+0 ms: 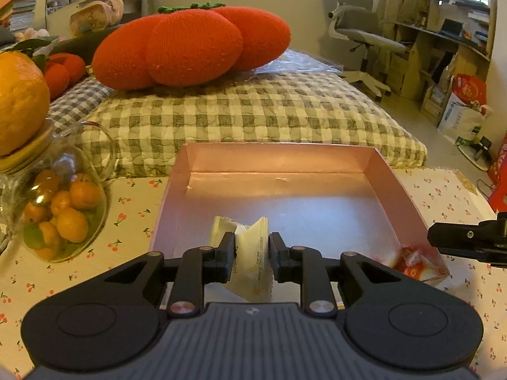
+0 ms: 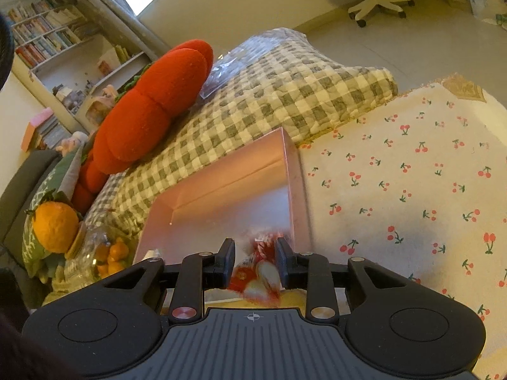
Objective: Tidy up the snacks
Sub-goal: 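Carry both snacks into the silver box and open both tools, then withdraw both tools from the box back over the snack pile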
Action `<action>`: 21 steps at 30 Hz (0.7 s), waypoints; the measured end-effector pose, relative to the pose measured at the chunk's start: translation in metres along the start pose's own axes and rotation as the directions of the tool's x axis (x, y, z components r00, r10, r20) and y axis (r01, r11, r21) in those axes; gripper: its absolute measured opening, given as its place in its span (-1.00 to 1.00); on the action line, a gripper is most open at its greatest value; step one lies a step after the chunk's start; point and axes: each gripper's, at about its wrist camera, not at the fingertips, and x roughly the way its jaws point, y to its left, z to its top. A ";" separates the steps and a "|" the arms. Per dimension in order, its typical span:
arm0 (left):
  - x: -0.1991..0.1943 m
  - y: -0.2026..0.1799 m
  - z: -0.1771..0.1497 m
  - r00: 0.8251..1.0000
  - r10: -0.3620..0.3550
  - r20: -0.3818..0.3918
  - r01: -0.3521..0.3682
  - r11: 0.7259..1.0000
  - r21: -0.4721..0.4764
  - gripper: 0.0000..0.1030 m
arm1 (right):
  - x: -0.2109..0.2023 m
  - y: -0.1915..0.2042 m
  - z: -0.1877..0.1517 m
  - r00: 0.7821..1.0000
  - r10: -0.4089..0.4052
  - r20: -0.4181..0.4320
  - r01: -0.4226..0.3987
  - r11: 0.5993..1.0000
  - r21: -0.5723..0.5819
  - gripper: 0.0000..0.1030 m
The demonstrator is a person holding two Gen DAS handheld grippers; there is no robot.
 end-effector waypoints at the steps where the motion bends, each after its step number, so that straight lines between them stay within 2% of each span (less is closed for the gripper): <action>1: 0.002 0.000 0.000 1.000 -0.005 -0.011 0.005 1.000 -0.003 -0.44 | 0.000 0.000 0.000 1.000 -0.002 -0.002 0.002 1.000 0.001 -0.41; 3: 0.002 0.001 -0.001 1.000 -0.009 -0.018 0.008 1.000 -0.024 -0.40 | 0.000 0.000 0.000 1.000 -0.007 -0.005 0.007 1.000 0.004 -0.26; 13: -0.003 0.002 -0.006 0.999 -0.006 -0.039 0.005 1.000 -0.023 -0.01 | -0.001 0.006 -0.001 1.000 -0.017 -0.014 0.017 1.000 -0.021 -0.03; 17: -0.005 0.001 -0.004 0.999 -0.005 -0.048 0.004 1.000 -0.023 0.14 | -0.004 0.008 -0.002 1.000 -0.023 -0.017 0.022 0.999 -0.023 0.13; 21: -0.012 0.003 -0.006 0.999 -0.004 -0.053 0.003 1.000 -0.028 0.29 | -0.009 0.010 -0.002 0.999 -0.029 -0.020 0.028 0.999 -0.025 0.17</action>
